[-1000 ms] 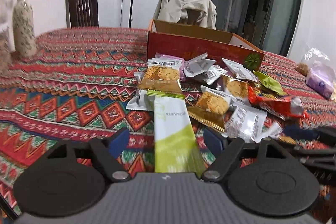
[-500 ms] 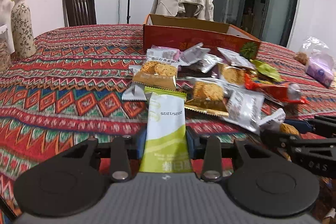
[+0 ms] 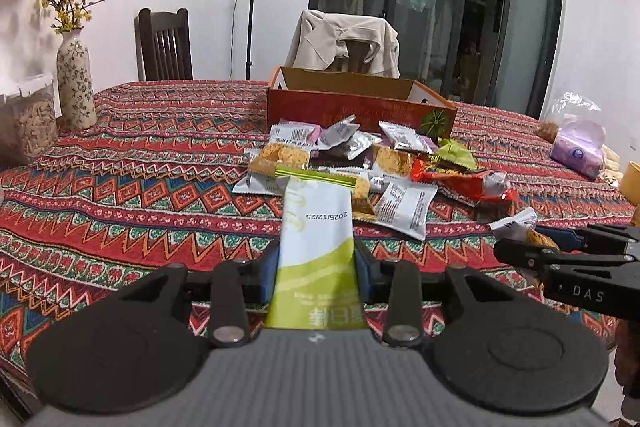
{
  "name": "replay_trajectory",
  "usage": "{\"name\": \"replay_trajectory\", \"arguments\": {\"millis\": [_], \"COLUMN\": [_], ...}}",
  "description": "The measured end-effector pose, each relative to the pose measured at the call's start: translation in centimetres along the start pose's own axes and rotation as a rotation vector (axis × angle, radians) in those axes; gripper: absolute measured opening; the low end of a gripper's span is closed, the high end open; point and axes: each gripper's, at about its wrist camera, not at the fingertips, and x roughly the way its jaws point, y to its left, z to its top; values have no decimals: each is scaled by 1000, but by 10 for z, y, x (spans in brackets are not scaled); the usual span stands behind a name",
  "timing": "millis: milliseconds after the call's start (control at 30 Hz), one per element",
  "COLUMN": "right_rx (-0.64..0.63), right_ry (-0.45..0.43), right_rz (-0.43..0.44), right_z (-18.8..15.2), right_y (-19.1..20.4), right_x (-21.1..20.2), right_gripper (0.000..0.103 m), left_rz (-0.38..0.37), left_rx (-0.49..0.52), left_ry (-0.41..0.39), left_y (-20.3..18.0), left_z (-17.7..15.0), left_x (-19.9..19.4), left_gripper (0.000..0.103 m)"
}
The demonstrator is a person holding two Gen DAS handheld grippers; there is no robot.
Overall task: Organize snacks
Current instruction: 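Grasp the green snack bar with the left gripper while the right grasps a cookie packet, then carry both snacks into the cardboard box and open both grippers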
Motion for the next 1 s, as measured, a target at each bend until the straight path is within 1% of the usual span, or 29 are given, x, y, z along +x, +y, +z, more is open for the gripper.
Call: {"name": "replay_trajectory", "arguments": {"millis": [100, 167, 200, 267, 333, 400, 500, 600, 667, 733, 833, 900, 1000], "right_rx": [0, -3, -11, -31, -49, -81, -101, -88, -76, -60, -36, -16, -11], "right_ry": [-20, -47, -65, -99, -135, -158, -165, -120, -64, 0, 105, 172, 253], "right_rz": [11, 35, 39, 45, 64, 72, 80, 74, 59, 43, -21, -54, -122], "right_z": [4, 15, 24, 46, 79, 113, 175, 232, 263, 285, 302, 303, 297], "right_y": [-4, -11, -15, -25, -38, -52, -81, -112, -132, -152, -180, -195, -214], "right_x": [-8, -12, -13, -15, -13, -7, 18, 68, 113, 164, 248, 299, 364], "right_gripper": [42, 42, 42, 42, 42, 42, 42, 42, 42, 42, 42, 42, 42], "left_rz": [-13, -29, -41, -60, -77, -78, -27, 13, 30, 49, 56, 69, 86], "left_rx": [-20, -13, -8, 1, 19, 29, 33, 38, 44, 41, 48, 49, 82], "left_ry": [-14, -36, -52, -70, -75, -73, -59, -4, 38, 65, 114, 149, 188], "left_y": [2, 6, 7, 10, 11, 11, 12, 13, 14, 18, 24, 26, 30], "left_z": [19, 42, 59, 90, 128, 169, 216, 252, 268, 278, 284, 283, 277], "left_x": [1, 6, 11, 23, 43, 72, 126, 195, 243, 286, 345, 380, 416], "left_gripper": [38, 38, 38, 38, 38, 38, 39, 39, 39, 39, 39, 39, 39]}}
